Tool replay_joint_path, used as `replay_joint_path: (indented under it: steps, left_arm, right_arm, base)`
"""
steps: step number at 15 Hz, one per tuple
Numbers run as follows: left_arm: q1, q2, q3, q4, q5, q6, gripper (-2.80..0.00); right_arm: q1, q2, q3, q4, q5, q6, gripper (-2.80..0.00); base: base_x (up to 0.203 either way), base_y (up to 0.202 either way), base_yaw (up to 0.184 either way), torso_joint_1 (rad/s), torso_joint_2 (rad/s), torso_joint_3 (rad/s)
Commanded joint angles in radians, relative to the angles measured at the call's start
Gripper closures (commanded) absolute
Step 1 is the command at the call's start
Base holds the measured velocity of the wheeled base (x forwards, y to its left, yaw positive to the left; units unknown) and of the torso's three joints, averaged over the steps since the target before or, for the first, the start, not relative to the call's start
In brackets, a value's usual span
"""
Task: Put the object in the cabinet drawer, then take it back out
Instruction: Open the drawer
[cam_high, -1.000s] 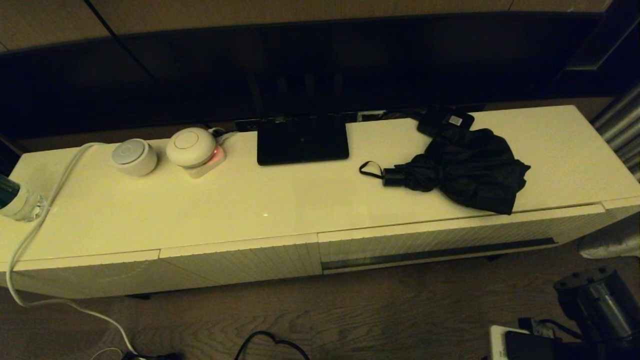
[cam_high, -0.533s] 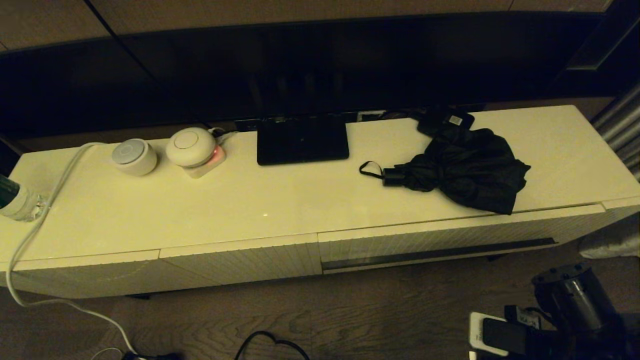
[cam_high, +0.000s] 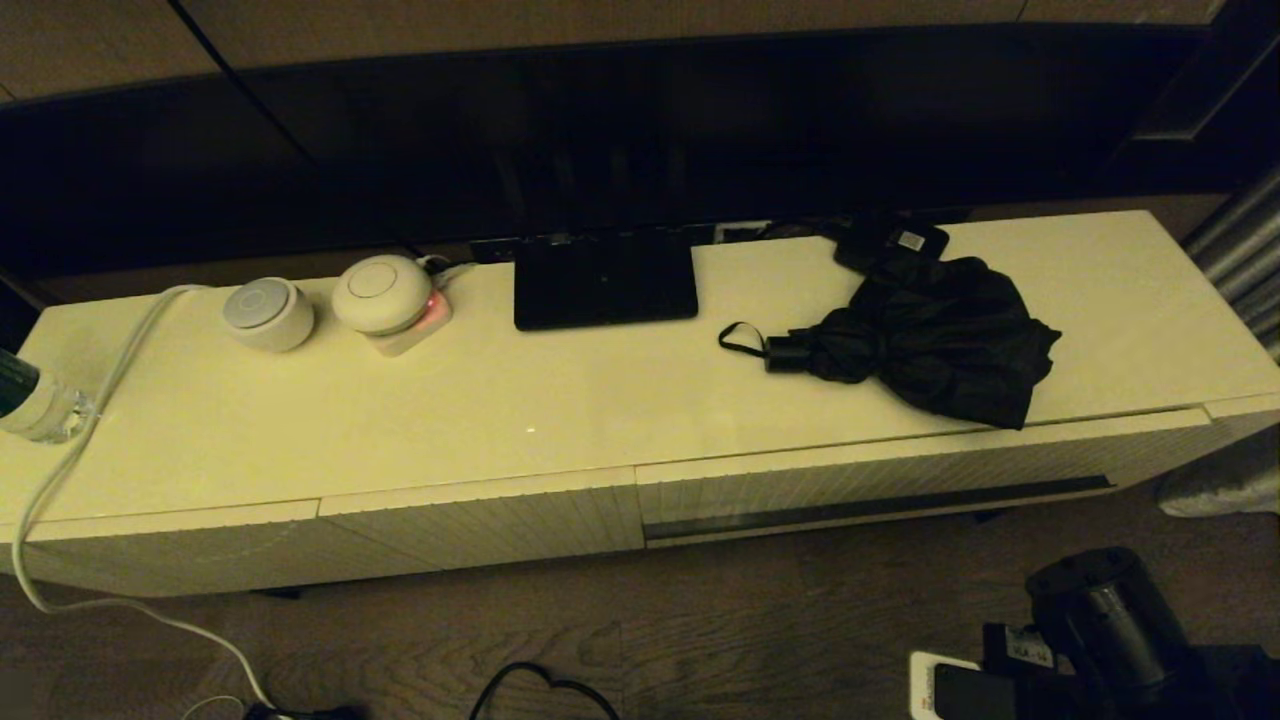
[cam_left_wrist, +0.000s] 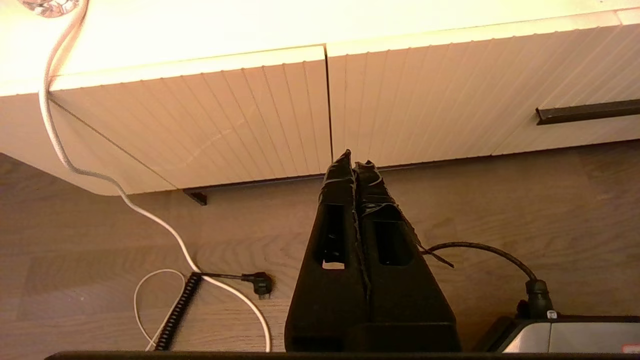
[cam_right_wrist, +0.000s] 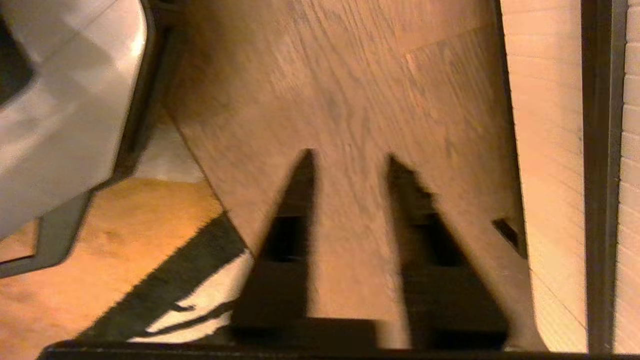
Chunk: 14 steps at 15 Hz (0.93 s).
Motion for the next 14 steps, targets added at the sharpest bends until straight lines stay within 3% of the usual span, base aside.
replay_joint_path:
  steps: [1, 5, 9, 12, 14]
  left_arm:
    - [0.001, 0.000, 0.003, 0.000, 0.000, 0.000, 0.00]
    - [0.001, 0.000, 0.003, 0.000, 0.000, 0.000, 0.00]
    - [0.001, 0.000, 0.003, 0.000, 0.000, 0.000, 0.00]
    - [0.001, 0.000, 0.003, 0.000, 0.000, 0.000, 0.00]
    - [0.001, 0.000, 0.003, -0.002, 0.000, 0.000, 0.00]
  right_arm:
    - [0.013, 0.056, 0.036, -0.048, -0.032, -0.018, -2.80]
    - [0.040, 0.049, 0.036, -0.039, -0.037, -0.032, -2.80]
    - [0.043, 0.027, 0.040, -0.026, -0.035, -0.198, -2.80]
    - [0.041, 0.030, -0.006, 0.041, -0.036, -0.231, -2.80]
    - [0.025, 0.049, -0.021, 0.048, -0.033, -0.310, -2.80]
  base:
    - [0.000, 0.000, 0.000, 0.000, 0.00, 0.000]
    - [0.000, 0.000, 0.000, 0.000, 0.00, 0.000]
    - [0.000, 0.000, 0.000, 0.000, 0.00, 0.000]
    - [0.000, 0.000, 0.000, 0.000, 0.00, 0.000]
    - [0.000, 0.000, 0.000, 0.000, 0.00, 0.000]
